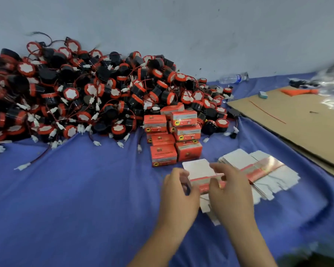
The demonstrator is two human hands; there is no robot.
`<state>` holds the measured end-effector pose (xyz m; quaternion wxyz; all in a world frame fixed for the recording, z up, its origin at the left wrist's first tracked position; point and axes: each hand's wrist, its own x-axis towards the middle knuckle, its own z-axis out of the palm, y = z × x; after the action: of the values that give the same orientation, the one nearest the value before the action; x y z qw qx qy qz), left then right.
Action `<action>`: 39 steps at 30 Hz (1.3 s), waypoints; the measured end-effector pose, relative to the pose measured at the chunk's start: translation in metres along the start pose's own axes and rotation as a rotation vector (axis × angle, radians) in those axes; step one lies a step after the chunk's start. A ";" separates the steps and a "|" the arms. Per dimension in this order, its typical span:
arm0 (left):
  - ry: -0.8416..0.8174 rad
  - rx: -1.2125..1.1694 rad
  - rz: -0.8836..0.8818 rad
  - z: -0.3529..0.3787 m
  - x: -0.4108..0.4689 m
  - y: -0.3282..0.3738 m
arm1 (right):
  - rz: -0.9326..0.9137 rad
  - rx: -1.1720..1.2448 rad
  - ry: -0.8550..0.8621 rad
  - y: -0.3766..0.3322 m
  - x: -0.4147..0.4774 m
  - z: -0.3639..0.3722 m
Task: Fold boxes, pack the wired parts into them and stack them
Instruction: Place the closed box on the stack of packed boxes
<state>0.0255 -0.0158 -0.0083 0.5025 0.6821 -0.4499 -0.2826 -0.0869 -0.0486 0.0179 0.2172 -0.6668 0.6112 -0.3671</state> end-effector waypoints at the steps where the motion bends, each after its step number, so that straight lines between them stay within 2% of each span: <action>1: -0.020 0.042 -0.060 0.008 -0.006 -0.005 | 0.020 -0.127 -0.052 0.011 0.001 -0.007; 3: -0.052 0.028 -0.187 0.020 -0.013 -0.012 | 0.076 -0.333 -0.174 0.027 0.002 -0.015; 5: -0.014 -0.069 -0.247 0.027 -0.019 -0.014 | 0.107 -0.400 -0.254 0.033 0.002 -0.017; 8: 0.059 -0.152 -0.213 0.029 -0.022 -0.011 | 0.073 -0.419 -0.291 0.039 0.003 -0.017; 14: 0.054 -0.405 -0.176 0.014 -0.028 0.002 | 0.006 -0.324 -0.310 0.036 0.009 -0.030; 19: 0.120 -0.463 -0.073 -0.013 -0.046 0.014 | -0.097 0.166 -0.271 0.006 0.002 -0.032; 21: 0.177 -0.427 0.022 -0.028 -0.055 0.018 | -0.130 0.243 -0.265 -0.010 -0.004 -0.028; 26: 0.294 -0.336 0.187 -0.069 -0.080 0.023 | -0.081 0.463 -0.458 -0.057 -0.032 -0.012; 30: 0.431 -0.144 0.263 -0.110 -0.098 0.014 | 0.066 0.759 -0.568 -0.089 -0.067 0.004; 34: 0.366 0.020 0.251 -0.151 -0.121 -0.001 | 0.237 1.085 -0.652 -0.114 -0.099 0.019; 39: 0.388 0.042 0.264 -0.207 -0.150 -0.022 | 0.432 1.256 -0.959 -0.142 -0.128 0.026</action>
<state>0.1410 0.2105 0.0307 0.5978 0.6694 -0.4357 -0.0685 0.0278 0.0943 0.0775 0.8539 -0.3729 0.2472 -0.2658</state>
